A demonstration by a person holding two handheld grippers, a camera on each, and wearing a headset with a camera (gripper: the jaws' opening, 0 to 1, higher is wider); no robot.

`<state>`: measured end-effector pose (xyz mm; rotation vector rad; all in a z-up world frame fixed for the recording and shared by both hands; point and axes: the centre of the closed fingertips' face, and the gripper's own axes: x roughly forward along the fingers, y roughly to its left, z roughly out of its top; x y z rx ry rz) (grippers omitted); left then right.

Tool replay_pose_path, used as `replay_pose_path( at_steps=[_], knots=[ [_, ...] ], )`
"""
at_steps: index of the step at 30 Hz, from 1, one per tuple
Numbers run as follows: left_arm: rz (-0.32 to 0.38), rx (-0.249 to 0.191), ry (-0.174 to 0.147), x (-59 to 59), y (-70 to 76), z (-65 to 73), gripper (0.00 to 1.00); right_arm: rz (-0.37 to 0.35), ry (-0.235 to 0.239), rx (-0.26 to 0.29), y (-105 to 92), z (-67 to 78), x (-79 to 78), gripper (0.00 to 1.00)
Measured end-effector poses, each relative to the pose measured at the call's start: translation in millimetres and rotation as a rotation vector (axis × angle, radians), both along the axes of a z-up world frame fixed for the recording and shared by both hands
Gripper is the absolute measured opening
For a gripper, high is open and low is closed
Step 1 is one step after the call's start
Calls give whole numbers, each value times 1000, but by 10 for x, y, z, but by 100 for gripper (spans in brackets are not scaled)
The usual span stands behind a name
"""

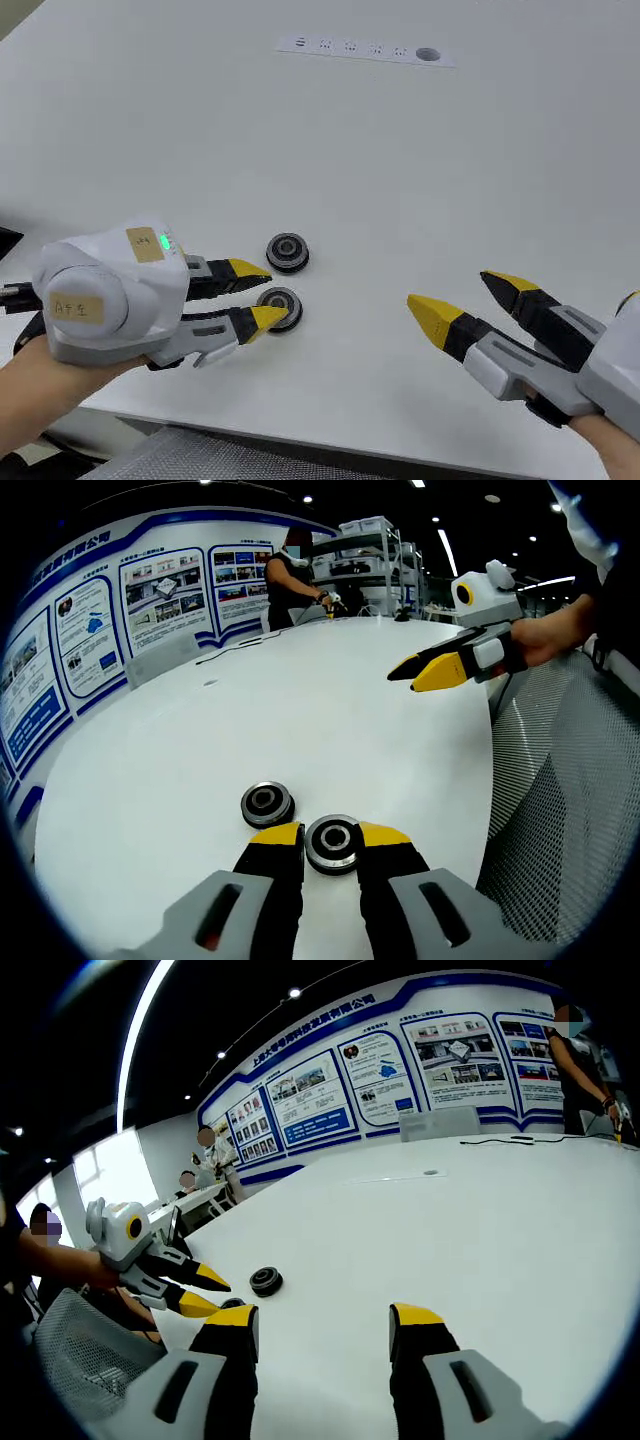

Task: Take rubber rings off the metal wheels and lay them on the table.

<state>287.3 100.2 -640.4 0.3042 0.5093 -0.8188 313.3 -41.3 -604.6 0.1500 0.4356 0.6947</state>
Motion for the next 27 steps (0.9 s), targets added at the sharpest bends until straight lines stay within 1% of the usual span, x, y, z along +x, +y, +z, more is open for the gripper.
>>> replay_pose_path(
  at_steps=[5, 7, 9, 13, 14, 20, 21, 22, 23, 26, 27],
  knots=[
    [1, 1, 31, -28, 0, -57, 17, -3, 12, 10, 3, -23, -9, 53],
    [9, -4, 27, -20, -2, -50, 16, -1, 16, 10, 5, -31, -11, 52],
    [13, -11, 35, -20, -4, -55, 15, 0, 20, 15, 9, -38, -9, 52],
    [7, 4, 41, -22, -3, -77, 16, 2, 22, 25, 20, -32, -8, 52],
    [10, 6, 37, -14, 1, -75, 16, 3, 23, 26, 23, -31, -9, 52],
    [-8, 7, 48, -33, -13, -80, 15, 7, 35, 36, 45, -41, -21, 51],
    [-14, 19, 53, -42, -2, -95, 15, 11, 38, 40, 66, -36, -29, 51],
    [-13, 13, 50, -37, -8, -86, 14, 16, 41, 44, 86, -32, -35, 51],
    [-16, 16, 52, -38, -5, -88, 14, 24, 43, 51, 122, -24, -43, 51],
    [-38, 40, 45, -42, 0, -93, 14, 57, 46, 67, 247, 0, -71, 51],
    [-36, 40, 49, -40, 1, -92, 14, 70, 53, 77, 292, 5, -84, 51]
  ],
)
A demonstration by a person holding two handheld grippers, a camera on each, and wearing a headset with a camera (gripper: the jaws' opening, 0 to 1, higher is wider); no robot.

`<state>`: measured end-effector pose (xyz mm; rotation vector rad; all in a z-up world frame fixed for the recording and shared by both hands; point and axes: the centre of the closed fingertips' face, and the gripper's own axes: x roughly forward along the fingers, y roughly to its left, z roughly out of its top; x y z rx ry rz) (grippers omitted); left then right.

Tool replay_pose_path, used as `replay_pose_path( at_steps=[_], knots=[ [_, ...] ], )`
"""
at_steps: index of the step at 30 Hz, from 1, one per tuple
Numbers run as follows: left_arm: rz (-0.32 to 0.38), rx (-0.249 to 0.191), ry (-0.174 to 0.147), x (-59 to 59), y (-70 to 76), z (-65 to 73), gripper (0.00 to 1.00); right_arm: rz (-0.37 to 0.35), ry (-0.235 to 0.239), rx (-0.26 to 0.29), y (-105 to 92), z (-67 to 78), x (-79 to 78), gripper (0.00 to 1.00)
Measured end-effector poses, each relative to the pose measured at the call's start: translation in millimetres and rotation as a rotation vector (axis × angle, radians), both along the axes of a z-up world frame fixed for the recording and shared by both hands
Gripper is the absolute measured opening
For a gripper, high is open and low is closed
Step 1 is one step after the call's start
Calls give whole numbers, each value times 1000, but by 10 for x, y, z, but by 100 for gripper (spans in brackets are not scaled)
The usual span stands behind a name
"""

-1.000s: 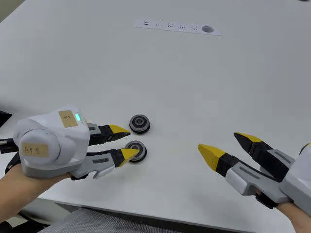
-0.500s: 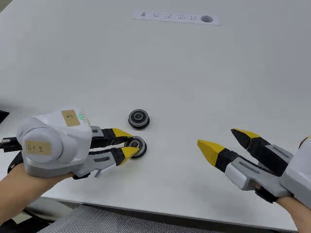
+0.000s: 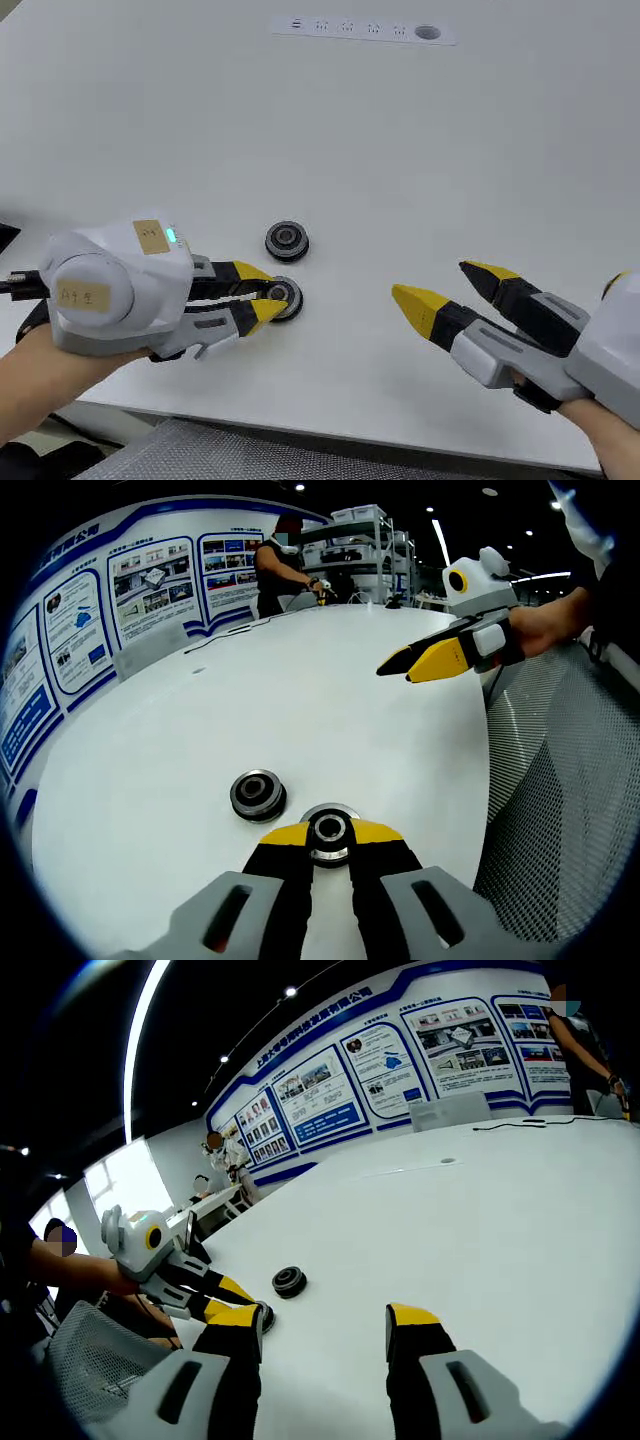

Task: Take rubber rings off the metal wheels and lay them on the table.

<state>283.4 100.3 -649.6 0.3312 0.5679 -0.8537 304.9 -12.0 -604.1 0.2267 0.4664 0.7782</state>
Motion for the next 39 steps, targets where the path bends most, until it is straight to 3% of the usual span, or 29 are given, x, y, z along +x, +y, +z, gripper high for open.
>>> replay_pose_path(
  at_steps=[3, 5, 7, 11, 16, 22, 26, 33, 39],
  knots=[
    [-15, 20, -4, -5, -4, -1, 13, 67, 34, 70, 223, 58, -81, 50],
    [-17, 24, -2, -5, -4, -2, 13, 130, 50, 145, 409, 141, -153, 52],
    [-19, 25, -4, -4, -5, -2, 13, 180, 121, 217, 585, 175, -236, 55],
    [-25, 24, -4, -1, -3, -3, 13, 232, 212, 246, 822, 102, -289, 57],
    [-38, 35, 3, 8, -5, -6, 13, 228, 327, 287, 969, 24, -248, 59],
    [-47, 42, 8, 14, -8, -9, 13, 228, 398, 261, 1024, -124, -210, 58],
    [-54, 44, 14, 19, -10, -11, 13, 211, 487, 257, 1047, -221, -225, 58],
    [-61, 43, 17, 20, -13, -13, 13, 175, 546, 277, 1086, -297, -187, 55],
    [-61, 42, 15, 18, -15, -13, 13, 165, 568, 276, 1108, -323, -187, 53]
  ],
)
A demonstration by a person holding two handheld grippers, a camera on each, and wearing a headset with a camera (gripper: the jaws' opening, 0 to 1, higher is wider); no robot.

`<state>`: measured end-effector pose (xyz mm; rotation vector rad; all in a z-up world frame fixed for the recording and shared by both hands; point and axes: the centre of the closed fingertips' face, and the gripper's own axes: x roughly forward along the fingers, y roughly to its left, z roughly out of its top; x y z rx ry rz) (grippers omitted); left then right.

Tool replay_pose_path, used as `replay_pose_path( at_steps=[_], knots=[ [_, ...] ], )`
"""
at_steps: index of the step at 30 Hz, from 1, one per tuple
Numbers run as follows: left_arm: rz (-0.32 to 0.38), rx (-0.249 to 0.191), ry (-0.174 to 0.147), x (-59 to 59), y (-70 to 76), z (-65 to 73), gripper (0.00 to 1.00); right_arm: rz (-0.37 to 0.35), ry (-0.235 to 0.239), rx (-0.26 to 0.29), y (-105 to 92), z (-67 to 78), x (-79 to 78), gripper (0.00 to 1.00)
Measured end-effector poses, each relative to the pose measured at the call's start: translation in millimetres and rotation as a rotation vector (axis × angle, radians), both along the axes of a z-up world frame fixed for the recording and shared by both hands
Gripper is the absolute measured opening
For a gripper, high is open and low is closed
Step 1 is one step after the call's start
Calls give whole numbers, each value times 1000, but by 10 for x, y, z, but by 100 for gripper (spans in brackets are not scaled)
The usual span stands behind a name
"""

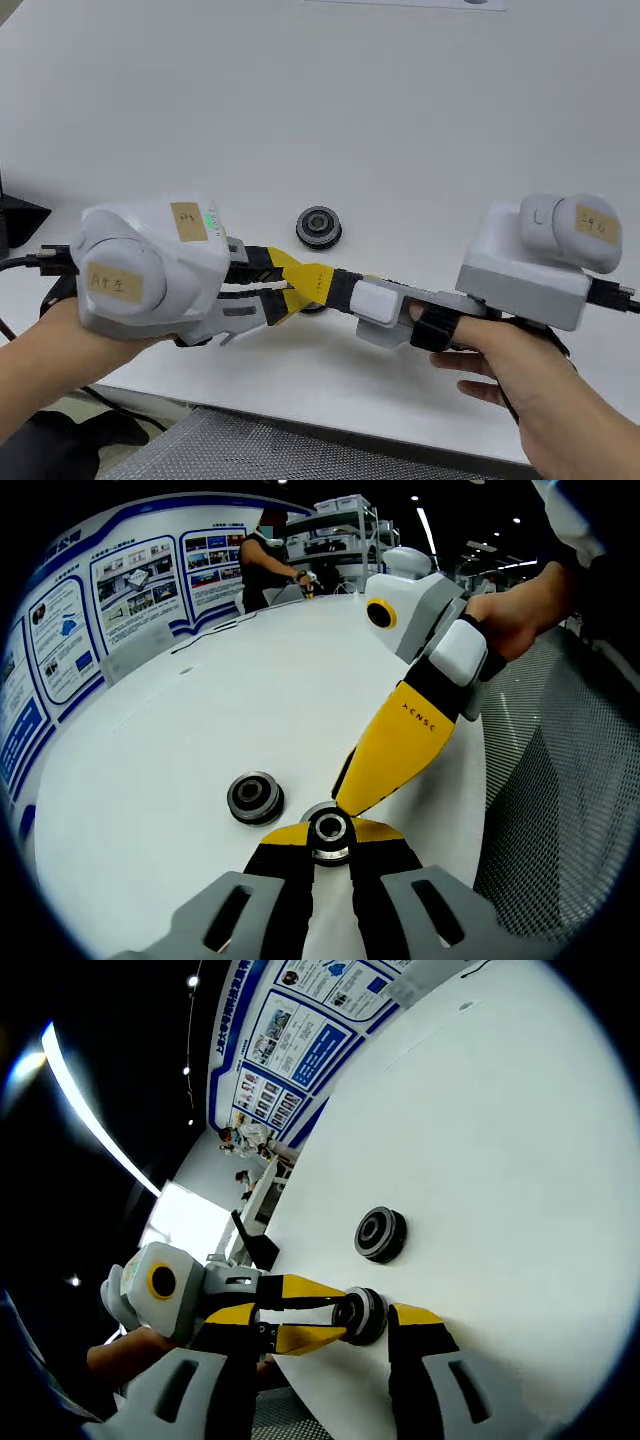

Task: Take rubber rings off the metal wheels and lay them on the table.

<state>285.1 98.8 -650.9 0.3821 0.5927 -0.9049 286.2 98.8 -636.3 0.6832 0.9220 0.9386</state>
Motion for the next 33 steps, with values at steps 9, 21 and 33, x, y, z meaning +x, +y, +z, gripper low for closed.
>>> replay_pose_path(
  at_steps=[9, 21, 33],
  knots=[
    [-7, 6, 1, -3, -2, -1, 13, 5, 12, 2, 19, -13, -24, 52],
    [-7, 9, 3, -5, 0, 0, 13, 16, 15, 10, 41, 6, -51, 51],
    [-9, 16, 7, -3, 1, -1, 13, 33, 27, 6, 26, -21, -70, 49]
  ],
)
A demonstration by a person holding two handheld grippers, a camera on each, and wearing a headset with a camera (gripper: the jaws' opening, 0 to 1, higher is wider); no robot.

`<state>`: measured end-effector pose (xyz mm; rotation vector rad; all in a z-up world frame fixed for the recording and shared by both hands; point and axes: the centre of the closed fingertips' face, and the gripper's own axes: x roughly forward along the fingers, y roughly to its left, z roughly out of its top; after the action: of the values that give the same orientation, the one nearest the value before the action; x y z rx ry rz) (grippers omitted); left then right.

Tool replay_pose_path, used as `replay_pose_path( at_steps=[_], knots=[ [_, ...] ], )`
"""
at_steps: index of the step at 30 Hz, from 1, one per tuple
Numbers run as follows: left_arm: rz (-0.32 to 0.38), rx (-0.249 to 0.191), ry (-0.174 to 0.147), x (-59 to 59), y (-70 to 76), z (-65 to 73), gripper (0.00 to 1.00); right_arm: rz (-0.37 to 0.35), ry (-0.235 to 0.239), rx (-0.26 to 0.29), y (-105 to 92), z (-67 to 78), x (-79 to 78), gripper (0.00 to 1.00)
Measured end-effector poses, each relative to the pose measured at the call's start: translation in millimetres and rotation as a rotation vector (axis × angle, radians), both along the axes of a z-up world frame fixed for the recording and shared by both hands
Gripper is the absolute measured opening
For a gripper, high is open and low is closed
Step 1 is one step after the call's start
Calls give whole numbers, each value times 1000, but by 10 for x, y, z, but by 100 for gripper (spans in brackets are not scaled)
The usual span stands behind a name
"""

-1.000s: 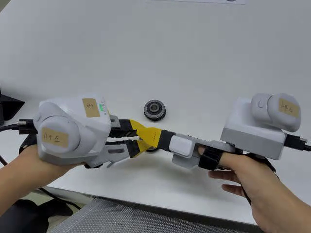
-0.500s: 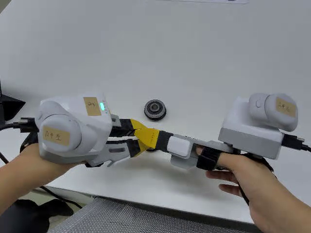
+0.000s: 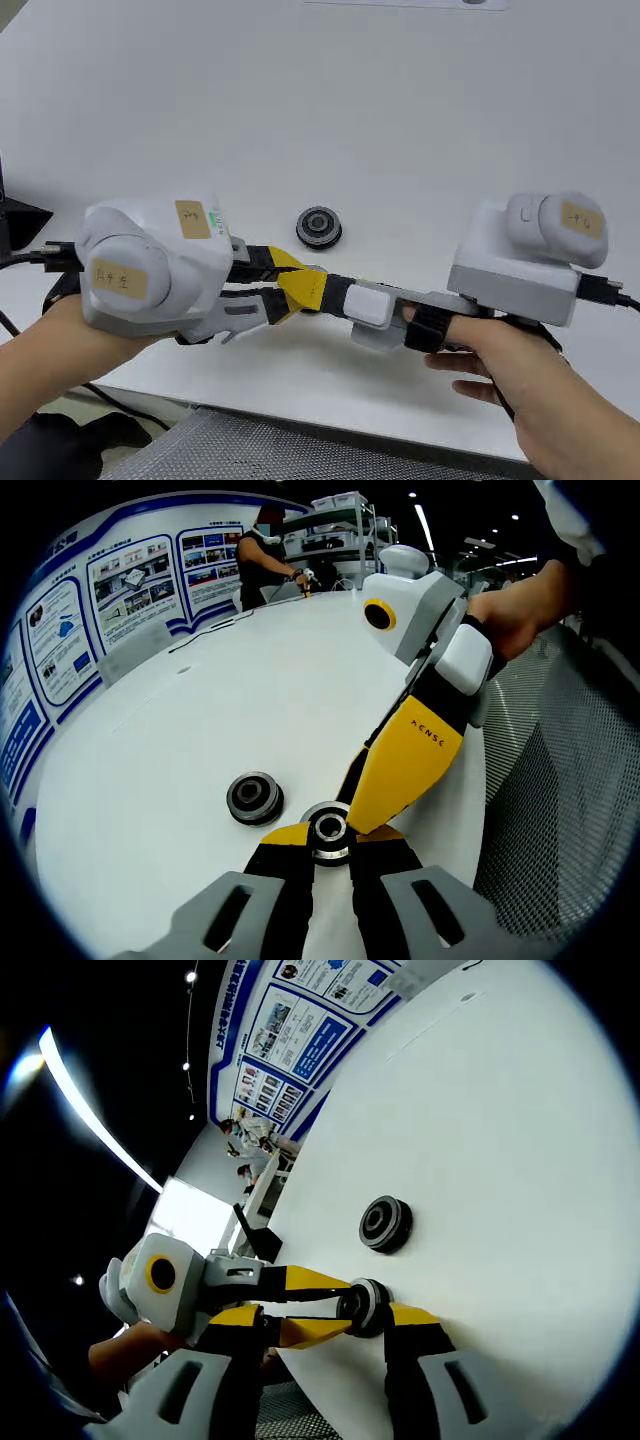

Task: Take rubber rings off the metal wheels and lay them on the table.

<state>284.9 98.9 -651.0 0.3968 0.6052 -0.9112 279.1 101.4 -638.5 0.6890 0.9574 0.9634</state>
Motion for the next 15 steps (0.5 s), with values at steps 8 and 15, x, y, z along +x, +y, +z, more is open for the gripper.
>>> replay_pose_path(
  at_steps=[8, 15],
  knots=[
    [3, -5, 2, 4, -1, -1, 13, 11, 4, 7, -30, -2, -6, 46],
    [1, -1, 4, 8, 1, -2, 13, 35, 6, 4, -17, -43, -60, 43]
  ],
)
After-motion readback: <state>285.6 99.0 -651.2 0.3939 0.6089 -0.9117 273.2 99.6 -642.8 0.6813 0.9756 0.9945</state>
